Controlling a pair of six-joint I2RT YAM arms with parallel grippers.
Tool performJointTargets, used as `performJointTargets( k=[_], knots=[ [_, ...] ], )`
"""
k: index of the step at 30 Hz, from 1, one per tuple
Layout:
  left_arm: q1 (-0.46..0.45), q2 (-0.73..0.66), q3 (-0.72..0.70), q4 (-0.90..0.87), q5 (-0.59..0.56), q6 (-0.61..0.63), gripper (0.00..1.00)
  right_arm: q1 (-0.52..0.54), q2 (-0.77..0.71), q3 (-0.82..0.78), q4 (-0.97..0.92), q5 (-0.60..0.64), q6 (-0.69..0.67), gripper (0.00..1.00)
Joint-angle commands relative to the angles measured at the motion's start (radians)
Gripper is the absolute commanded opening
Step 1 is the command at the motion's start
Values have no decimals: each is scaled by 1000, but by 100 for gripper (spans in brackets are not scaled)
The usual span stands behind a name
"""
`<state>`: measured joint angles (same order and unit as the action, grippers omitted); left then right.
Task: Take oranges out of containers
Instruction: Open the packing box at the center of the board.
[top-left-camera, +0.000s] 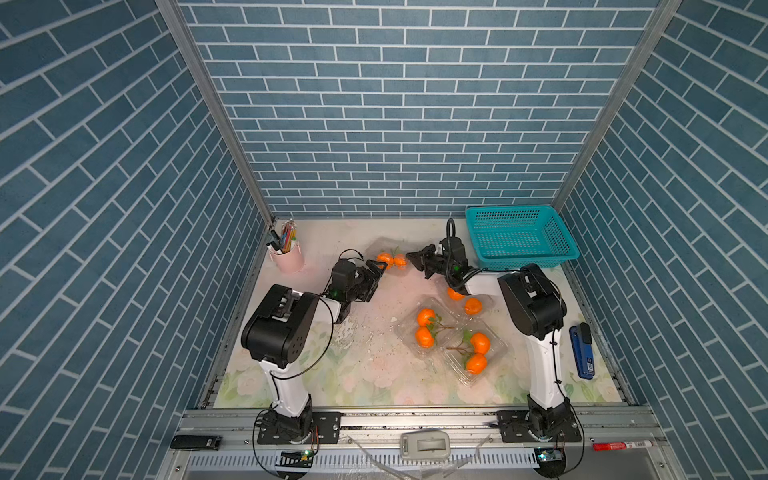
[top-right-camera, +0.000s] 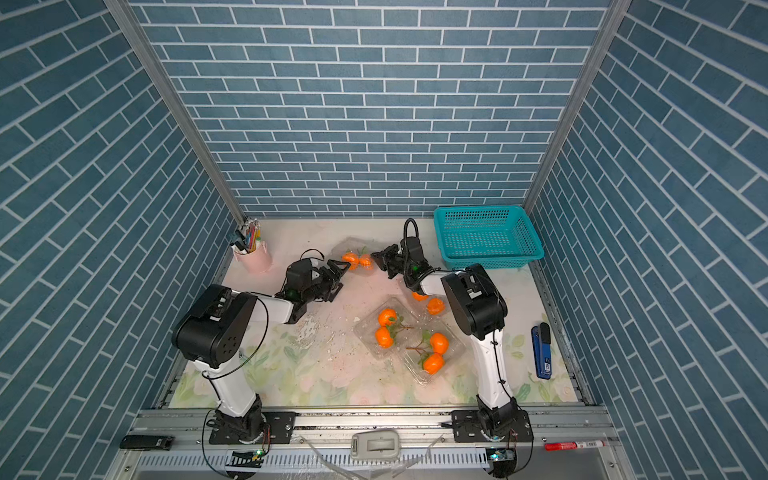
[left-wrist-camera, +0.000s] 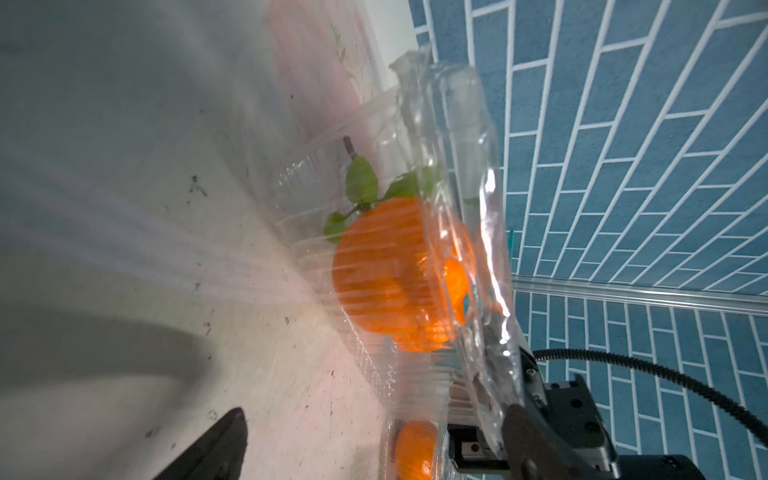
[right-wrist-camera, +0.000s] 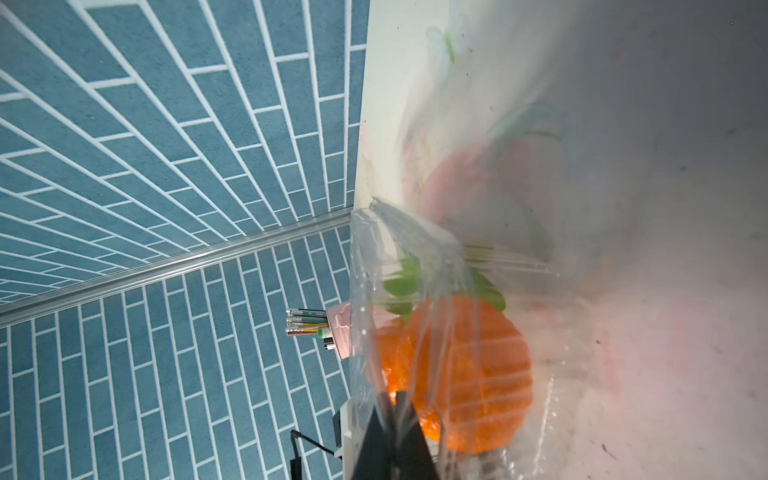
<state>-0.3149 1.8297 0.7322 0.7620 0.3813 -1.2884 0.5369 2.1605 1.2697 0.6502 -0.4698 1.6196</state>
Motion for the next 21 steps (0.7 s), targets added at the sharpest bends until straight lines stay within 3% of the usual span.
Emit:
performJointTargets(
  k=[1,21],
  knots=[
    [-7,16,1,40,-32,-12,97,5,1,-22,14,13,39,6],
    [-45,42,13,17,-75,-3,94,15,-11,-30,29,16,46,6]
  ],
)
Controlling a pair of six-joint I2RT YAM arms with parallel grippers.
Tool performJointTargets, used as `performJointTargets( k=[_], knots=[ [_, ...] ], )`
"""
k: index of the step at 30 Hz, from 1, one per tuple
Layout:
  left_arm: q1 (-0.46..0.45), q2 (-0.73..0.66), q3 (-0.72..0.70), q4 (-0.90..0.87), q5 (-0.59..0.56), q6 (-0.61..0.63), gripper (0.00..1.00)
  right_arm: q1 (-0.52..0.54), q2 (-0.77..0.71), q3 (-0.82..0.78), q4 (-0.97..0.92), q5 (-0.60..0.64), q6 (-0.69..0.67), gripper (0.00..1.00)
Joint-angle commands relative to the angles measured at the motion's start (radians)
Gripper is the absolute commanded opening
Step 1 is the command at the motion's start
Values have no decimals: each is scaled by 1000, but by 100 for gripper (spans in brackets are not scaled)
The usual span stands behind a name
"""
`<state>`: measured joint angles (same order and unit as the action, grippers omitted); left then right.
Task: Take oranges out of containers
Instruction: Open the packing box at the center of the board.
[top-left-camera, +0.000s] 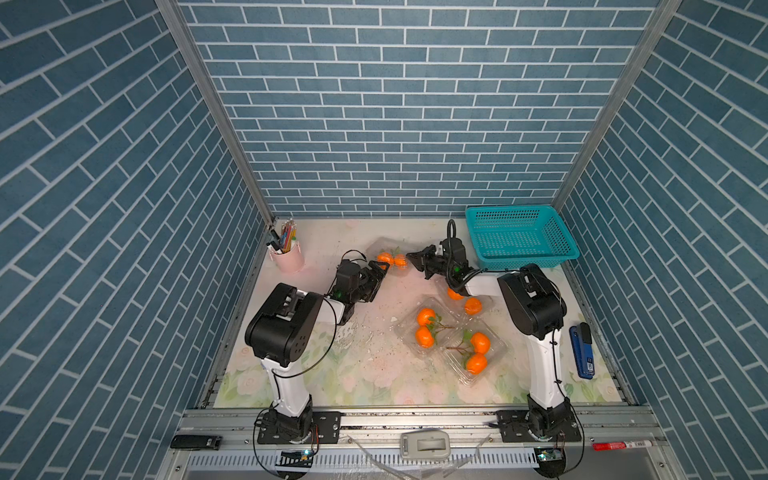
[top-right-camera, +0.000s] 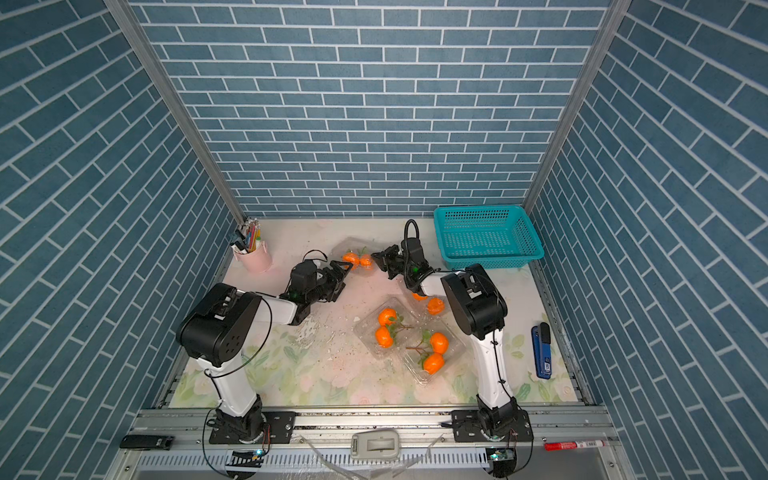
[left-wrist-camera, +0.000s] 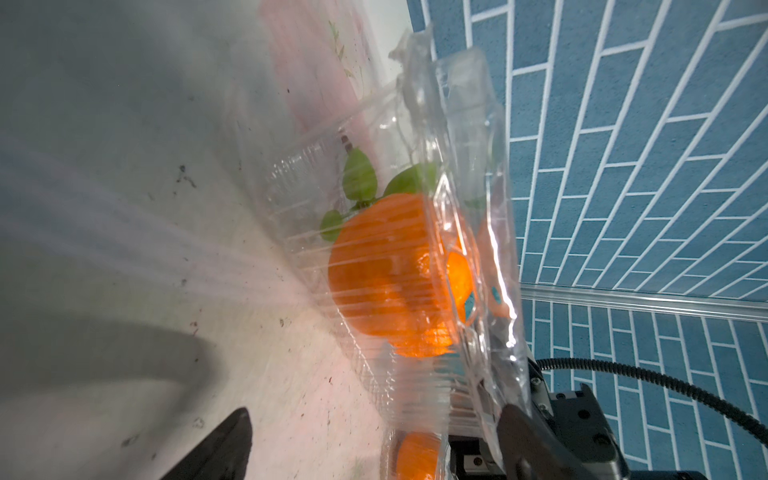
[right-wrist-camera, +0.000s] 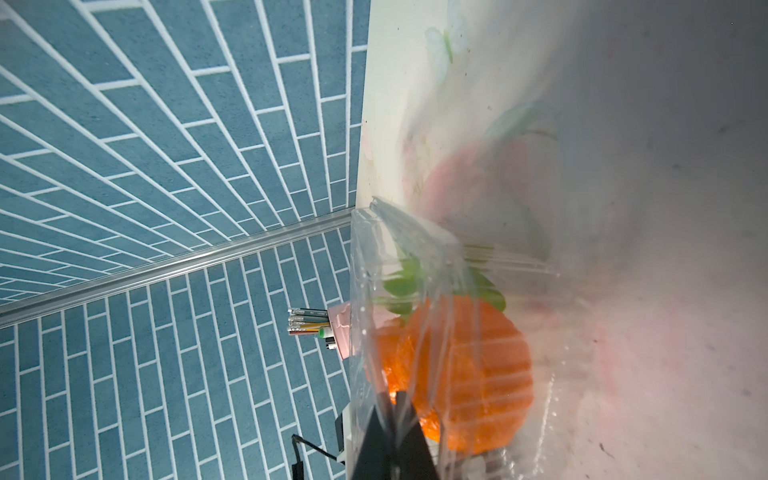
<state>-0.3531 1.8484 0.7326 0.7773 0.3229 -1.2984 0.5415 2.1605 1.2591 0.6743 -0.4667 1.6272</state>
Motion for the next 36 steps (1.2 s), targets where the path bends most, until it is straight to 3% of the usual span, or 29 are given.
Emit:
performJointTargets(
  k=[1,36],
  knots=[
    [-7,24,15,-3,-17,7,93,11,-11,-19,5,13,39,6],
    [-23,-26,-43,32,-93,-10,93,38,-43,-45,18,53,70,6]
  ],
)
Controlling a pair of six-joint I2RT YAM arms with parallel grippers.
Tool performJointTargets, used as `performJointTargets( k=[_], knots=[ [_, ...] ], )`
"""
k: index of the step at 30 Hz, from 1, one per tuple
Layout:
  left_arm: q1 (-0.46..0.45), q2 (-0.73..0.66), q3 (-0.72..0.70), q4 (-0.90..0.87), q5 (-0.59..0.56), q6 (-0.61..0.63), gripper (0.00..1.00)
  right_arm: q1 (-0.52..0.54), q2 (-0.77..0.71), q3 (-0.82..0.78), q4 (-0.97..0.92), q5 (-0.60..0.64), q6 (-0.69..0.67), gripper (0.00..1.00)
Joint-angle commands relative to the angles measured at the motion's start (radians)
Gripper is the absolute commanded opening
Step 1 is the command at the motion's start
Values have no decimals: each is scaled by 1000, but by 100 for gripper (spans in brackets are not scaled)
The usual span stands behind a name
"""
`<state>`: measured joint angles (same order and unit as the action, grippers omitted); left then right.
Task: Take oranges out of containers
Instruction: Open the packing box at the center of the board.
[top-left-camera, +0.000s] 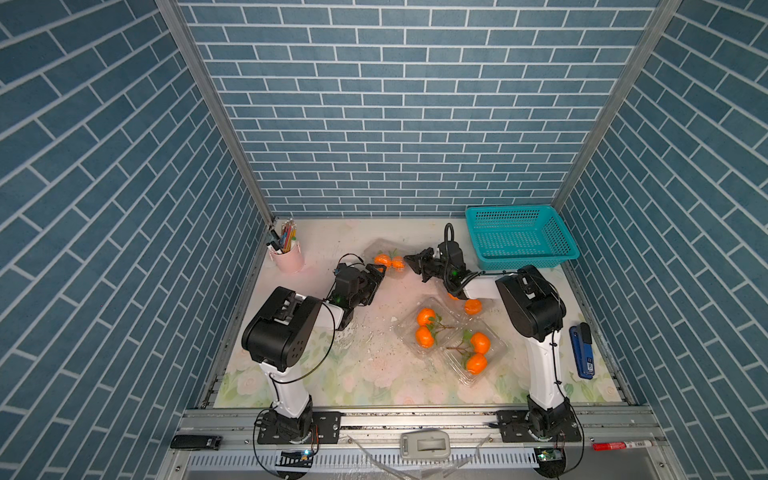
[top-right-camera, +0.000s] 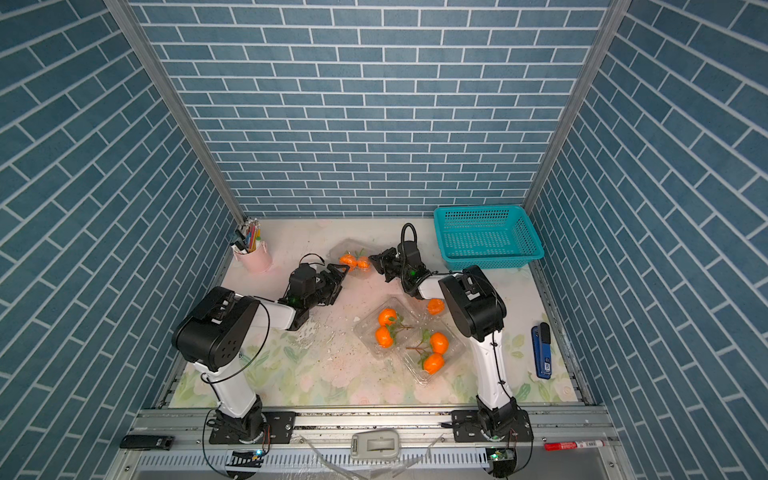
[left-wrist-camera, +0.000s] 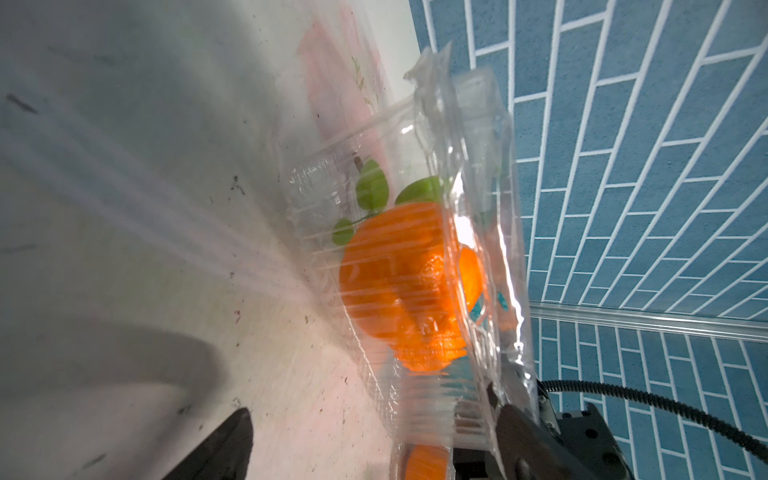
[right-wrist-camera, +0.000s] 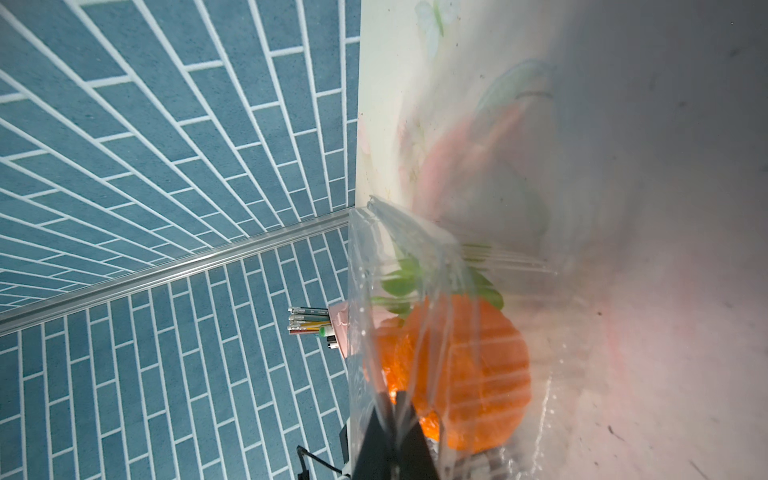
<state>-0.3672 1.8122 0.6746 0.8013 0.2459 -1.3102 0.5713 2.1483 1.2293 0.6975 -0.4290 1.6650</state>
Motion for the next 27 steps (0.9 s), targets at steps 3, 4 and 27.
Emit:
performJointTargets(
  k=[3,4,27],
  knots=[
    [-8,19,19,6,-12,-1,93,12,-35,-21,-4,15,31,6],
    [-8,21,20,7,-11,0,93,13,-34,-22,-3,14,30,6],
    [-13,48,3,44,-30,-26,93,53,-56,-28,47,10,81,7]
  ],
)
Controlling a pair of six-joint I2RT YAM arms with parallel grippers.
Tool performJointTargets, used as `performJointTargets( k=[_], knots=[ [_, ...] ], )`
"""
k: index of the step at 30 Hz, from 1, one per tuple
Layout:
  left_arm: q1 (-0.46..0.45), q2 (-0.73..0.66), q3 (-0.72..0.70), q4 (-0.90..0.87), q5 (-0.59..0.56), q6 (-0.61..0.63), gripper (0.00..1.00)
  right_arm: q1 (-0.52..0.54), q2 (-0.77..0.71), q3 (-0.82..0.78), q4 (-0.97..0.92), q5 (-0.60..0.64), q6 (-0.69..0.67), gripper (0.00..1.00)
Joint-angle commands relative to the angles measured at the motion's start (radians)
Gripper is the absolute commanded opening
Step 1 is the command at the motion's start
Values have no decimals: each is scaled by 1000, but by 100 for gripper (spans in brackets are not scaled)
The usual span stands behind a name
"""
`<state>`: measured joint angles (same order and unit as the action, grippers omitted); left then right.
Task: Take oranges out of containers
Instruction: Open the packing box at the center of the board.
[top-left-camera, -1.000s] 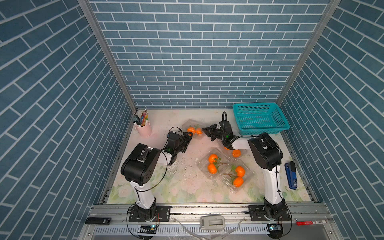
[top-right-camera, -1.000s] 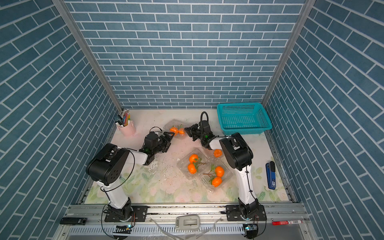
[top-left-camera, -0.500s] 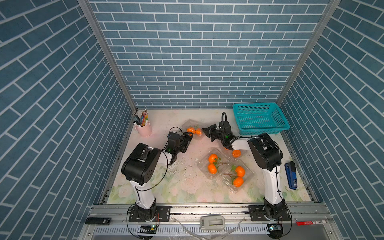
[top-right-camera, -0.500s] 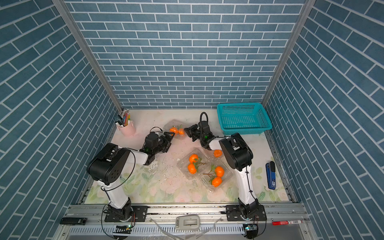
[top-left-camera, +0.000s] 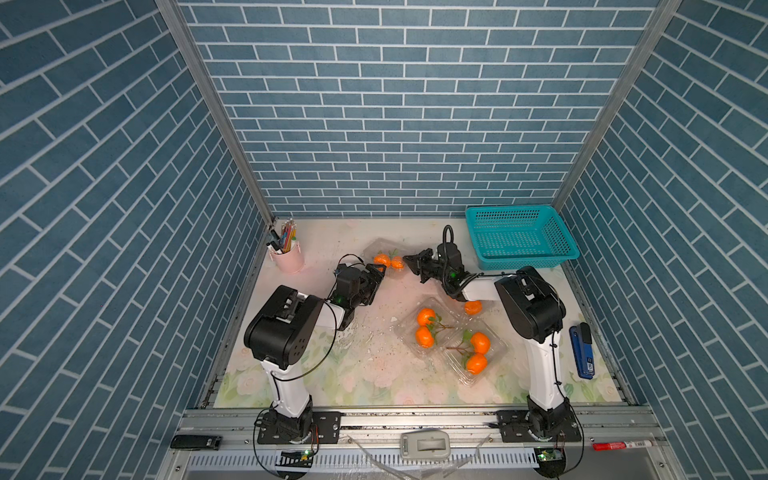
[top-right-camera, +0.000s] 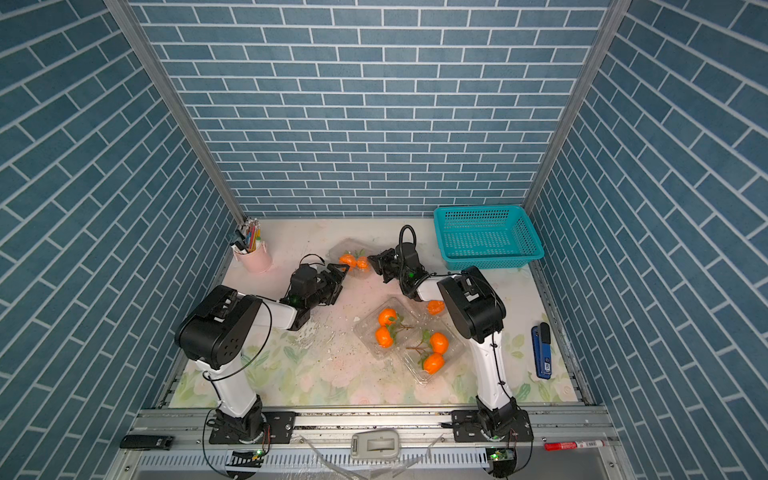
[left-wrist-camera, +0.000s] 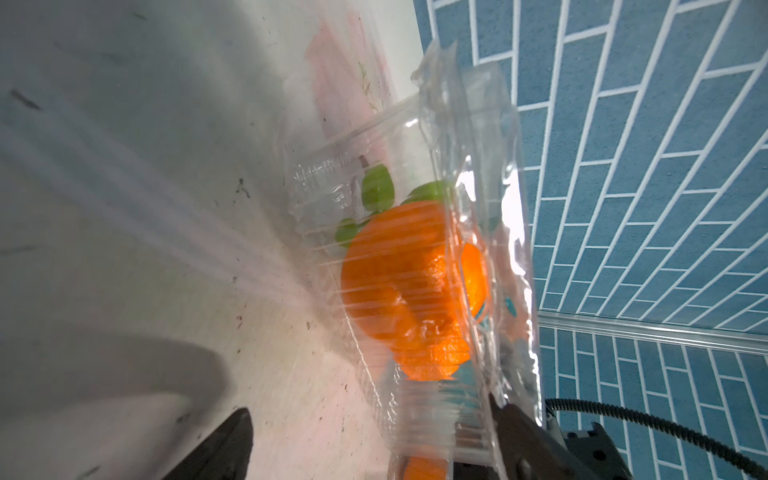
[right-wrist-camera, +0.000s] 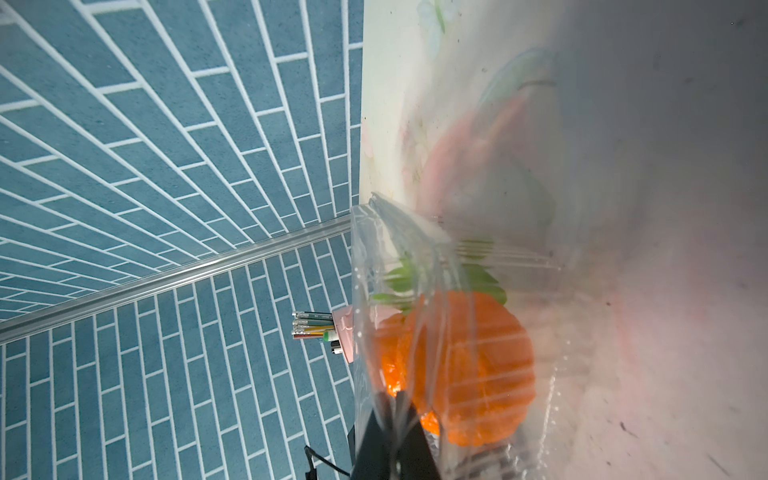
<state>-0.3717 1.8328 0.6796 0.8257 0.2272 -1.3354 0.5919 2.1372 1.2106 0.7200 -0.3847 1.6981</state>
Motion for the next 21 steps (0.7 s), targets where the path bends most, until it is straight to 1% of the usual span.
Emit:
performJointTargets(
  k=[1,7,12,21],
  knots=[
    [-8,27,-2,21,-12,-1,93,34,-48,-10,22,-33,48,7],
    [-11,26,-7,29,-18,-11,93,42,-55,-17,23,-20,64,9],
    [-12,10,-40,51,-43,-31,93,42,-72,-39,12,8,66,11],
    [-13,45,-28,52,-38,-34,93,56,-59,-12,16,-25,70,10]
  ],
)
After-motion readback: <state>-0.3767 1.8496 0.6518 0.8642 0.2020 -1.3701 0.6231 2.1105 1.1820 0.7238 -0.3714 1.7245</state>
